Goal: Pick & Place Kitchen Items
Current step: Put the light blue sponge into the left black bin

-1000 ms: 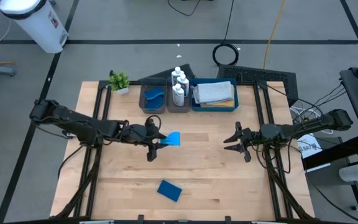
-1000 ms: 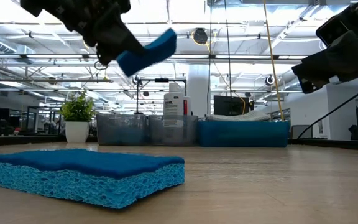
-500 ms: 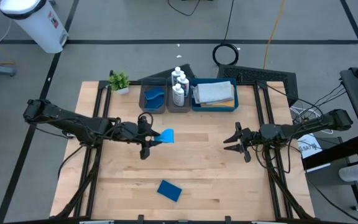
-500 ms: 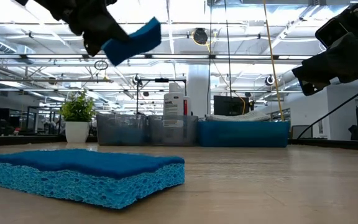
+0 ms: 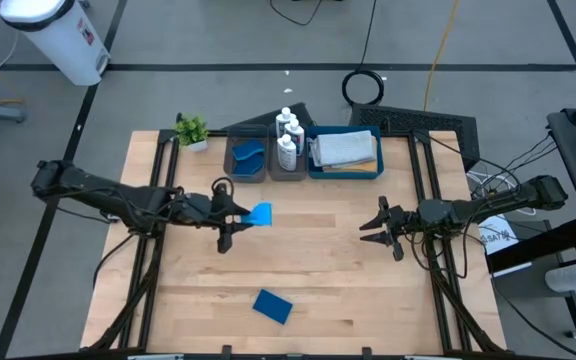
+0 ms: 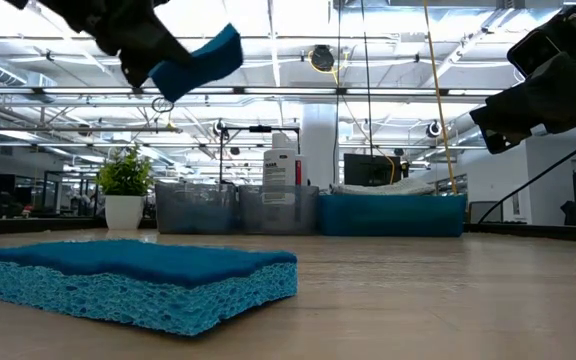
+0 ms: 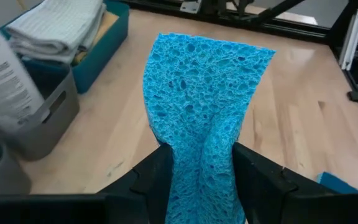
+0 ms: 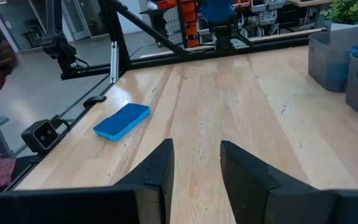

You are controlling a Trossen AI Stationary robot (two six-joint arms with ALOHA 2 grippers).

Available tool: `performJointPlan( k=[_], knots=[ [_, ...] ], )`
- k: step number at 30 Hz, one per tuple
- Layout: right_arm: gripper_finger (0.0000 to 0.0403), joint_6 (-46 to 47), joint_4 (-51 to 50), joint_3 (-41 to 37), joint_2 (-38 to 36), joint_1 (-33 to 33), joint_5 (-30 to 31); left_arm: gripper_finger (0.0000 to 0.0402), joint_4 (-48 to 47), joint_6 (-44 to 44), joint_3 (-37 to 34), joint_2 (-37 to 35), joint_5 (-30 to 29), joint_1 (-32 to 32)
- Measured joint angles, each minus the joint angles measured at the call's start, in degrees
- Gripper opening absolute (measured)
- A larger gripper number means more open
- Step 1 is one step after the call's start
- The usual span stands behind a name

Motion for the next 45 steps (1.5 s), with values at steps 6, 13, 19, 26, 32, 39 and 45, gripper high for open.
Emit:
performJointPlan(
  k=[6, 13, 19, 26, 32, 39, 45],
  knots=[
    [0.01, 0.0, 0.0, 0.0, 0.0, 0.0, 0.0, 0.0161, 5.7, -1.5, -7.0, -5.5, -0.7, -0.1],
    [0.01, 0.0, 0.0, 0.0, 0.0, 0.0, 0.0, 0.0161, 13.2, -1.5, -14.7, -10.5, -0.7, -0.4],
    [0.01, 0.0, 0.0, 0.0, 0.0, 0.0, 0.0, 0.0161, 21.7, -2.4, -21.7, -12.8, 0.6, -1.0],
    [0.01, 0.0, 0.0, 0.0, 0.0, 0.0, 0.0, 0.0161, 31.3, -2.7, -27.9, -13.9, 0.8, -2.1],
    [0.01, 0.0, 0.0, 0.0, 0.0, 0.0, 0.0, 0.0161, 33.9, -2.6, -28.7, -13.9, 1.0, -2.2],
    [0.01, 0.0, 0.0, 0.0, 0.0, 0.0, 0.0, 0.0161, 34.0, -2.8, -28.7, -13.9, -1.9, -2.2],
    [0.01, 0.0, 0.0, 0.0, 0.0, 0.0, 0.0, 0.0161, 33.9, -3.8, -28.7, -13.8, -7.3, -2.2]
  ],
)
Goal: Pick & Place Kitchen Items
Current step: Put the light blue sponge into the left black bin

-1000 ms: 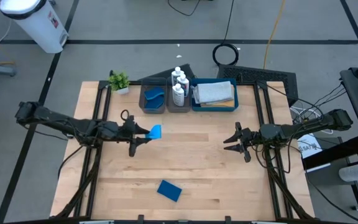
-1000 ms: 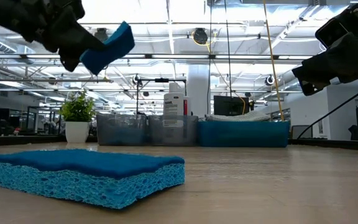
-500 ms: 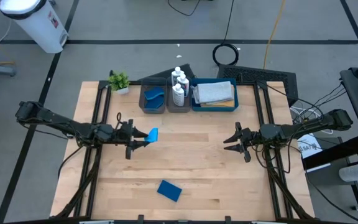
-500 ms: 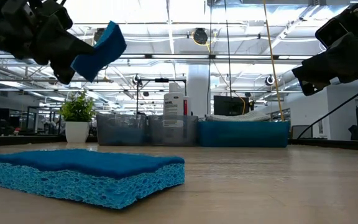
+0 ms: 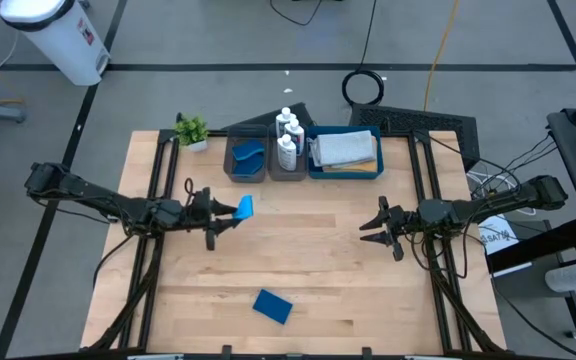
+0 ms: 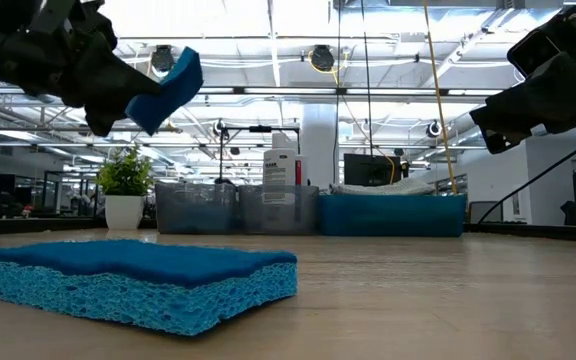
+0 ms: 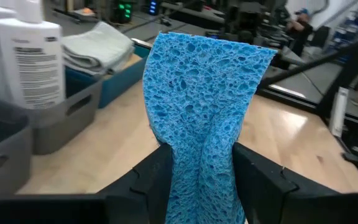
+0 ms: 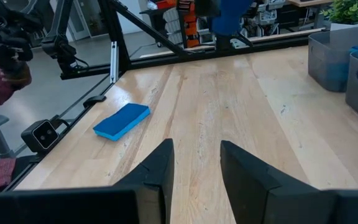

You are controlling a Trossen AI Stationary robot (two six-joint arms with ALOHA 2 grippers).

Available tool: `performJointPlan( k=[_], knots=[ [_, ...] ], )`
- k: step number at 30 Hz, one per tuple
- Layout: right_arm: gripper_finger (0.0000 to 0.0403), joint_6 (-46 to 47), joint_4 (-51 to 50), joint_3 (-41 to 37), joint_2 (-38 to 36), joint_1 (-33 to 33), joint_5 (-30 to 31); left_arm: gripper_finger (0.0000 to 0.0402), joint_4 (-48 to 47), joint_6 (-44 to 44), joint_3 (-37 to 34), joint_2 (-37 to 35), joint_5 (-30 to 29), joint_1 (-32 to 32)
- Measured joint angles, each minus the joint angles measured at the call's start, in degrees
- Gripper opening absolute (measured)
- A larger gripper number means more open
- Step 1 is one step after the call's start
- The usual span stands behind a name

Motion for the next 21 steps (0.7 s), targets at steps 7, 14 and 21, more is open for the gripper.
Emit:
performJointPlan(
  k=[7, 14, 21],
  knots=[
    [0.01, 0.0, 0.0, 0.0, 0.0, 0.0, 0.0, 0.0161, 0.0, 0.0, 0.0, 0.0, -4.1, 0.0],
    [0.01, 0.0, 0.0, 0.0, 0.0, 0.0, 0.0, 0.0161, -0.1, -0.1, 0.0, 0.0, -8.2, 0.0],
    [0.01, 0.0, 0.0, 0.0, 0.0, 0.0, 0.0, 0.0161, -0.1, 1.3, 0.0, 0.0, -15.0, 0.0]
  ],
)
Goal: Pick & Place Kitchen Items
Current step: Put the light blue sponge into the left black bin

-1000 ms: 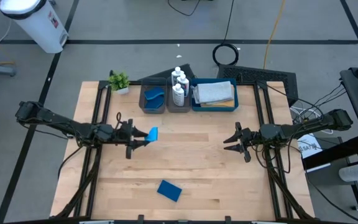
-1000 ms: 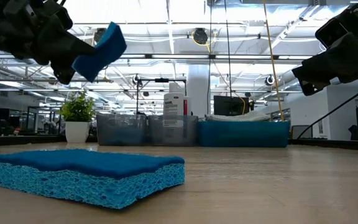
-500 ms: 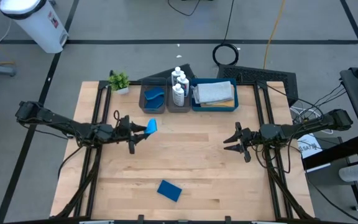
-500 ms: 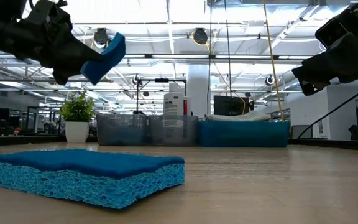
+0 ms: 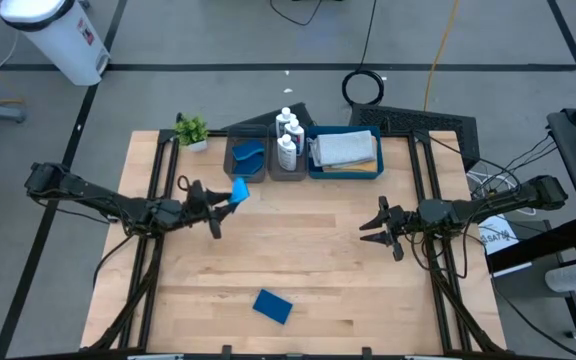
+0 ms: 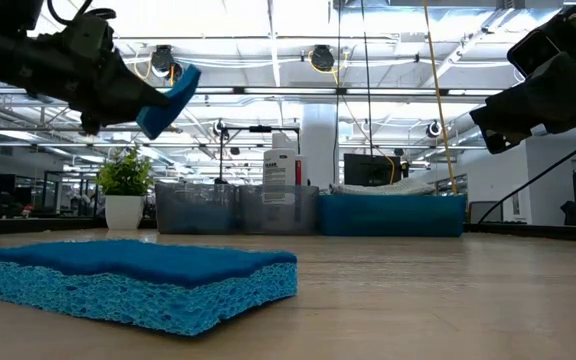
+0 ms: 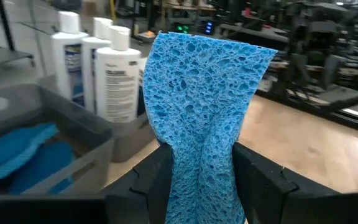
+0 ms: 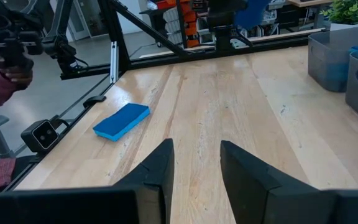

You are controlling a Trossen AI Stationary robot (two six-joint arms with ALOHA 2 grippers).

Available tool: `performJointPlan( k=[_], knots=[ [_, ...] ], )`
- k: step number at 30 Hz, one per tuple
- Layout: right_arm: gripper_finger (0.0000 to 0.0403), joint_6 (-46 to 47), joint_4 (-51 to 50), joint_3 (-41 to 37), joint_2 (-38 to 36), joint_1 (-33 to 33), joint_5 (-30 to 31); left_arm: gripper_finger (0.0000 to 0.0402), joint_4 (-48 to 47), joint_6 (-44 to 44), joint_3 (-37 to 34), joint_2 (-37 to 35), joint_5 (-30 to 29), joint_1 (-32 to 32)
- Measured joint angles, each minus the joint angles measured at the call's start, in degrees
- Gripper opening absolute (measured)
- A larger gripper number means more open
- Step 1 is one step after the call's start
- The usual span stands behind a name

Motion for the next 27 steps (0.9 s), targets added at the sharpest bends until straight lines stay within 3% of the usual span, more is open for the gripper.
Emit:
performJointPlan(
  k=[13, 22, 27],
  knots=[
    [0.01, 0.0, 0.0, 0.0, 0.0, 0.0, 0.0, 0.0161, -0.7, 1.8, 0.0, 0.0, -13.3, 0.0],
    [0.01, 0.0, 0.0, 0.0, 0.0, 0.0, 0.0, 0.0161, -0.8, 1.6, 0.0, 0.0, -13.4, 0.0],
    [0.01, 0.0, 0.0, 0.0, 0.0, 0.0, 0.0, 0.0161, -0.8, -2.9, 0.0, 0.0, -13.5, 0.5]
  ],
)
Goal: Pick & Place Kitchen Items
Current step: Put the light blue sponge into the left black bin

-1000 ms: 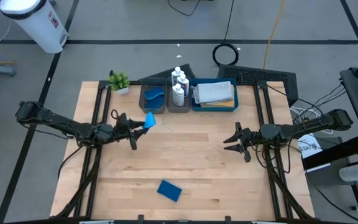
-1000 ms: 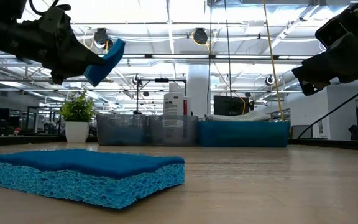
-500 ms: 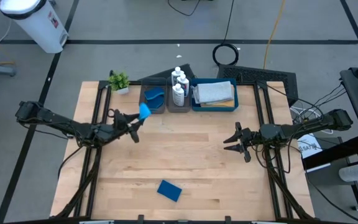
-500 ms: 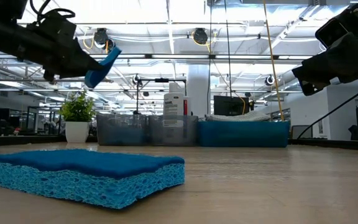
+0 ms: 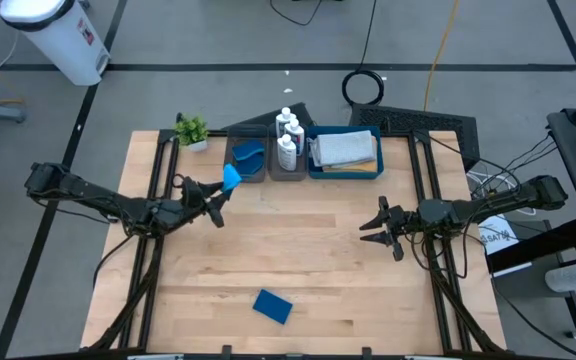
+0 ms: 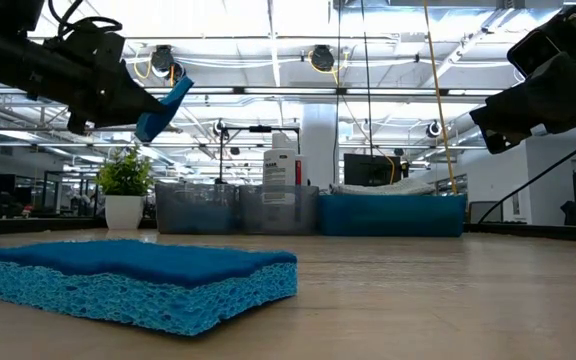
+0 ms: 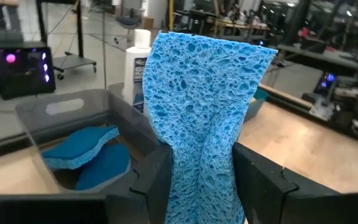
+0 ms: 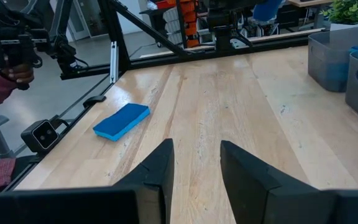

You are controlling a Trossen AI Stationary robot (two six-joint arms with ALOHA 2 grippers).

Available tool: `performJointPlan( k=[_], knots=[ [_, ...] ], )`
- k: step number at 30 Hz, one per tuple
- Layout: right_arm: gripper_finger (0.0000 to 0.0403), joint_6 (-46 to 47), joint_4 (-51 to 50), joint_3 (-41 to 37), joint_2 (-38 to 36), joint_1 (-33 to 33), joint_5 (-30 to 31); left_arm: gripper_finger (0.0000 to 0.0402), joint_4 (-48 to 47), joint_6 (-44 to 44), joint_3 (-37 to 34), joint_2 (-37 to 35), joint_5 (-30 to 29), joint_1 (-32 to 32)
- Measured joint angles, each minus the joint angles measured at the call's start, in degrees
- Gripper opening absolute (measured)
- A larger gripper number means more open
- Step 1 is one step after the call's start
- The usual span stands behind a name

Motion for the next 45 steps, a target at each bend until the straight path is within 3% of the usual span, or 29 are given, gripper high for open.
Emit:
performJointPlan(
  k=[6, 23, 28, 34, 45],
  knots=[
    [0.01, -0.2, 0.0, 0.0, 0.0, 0.0, 0.2, 0.0161, 0.0, -3.4, 0.0, 0.0, 0.3, 3.8],
    [0.01, -1.5, 0.0, 0.0, 0.0, 0.0, 0.3, 0.0161, -0.4, -5.7, 2.1, 0.1, 11.8, 18.4],
    [0.01, -1.5, 0.0, 0.0, 0.0, 0.0, 0.3, 0.0161, -8.4, -5.9, 6.8, 1.5, 13.9, 21.7],
    [0.01, -1.5, 0.0, 0.0, 0.0, 0.0, 0.3, 0.0161, -16.5, -6.3, 13.8, 7.1, 14.0, 24.7],
    [0.01, -1.5, 0.0, 0.0, 0.0, 0.0, 0.3, 0.0161, -16.8, -5.8, 22.3, 23.9, 17.8, 31.5]
  ],
)
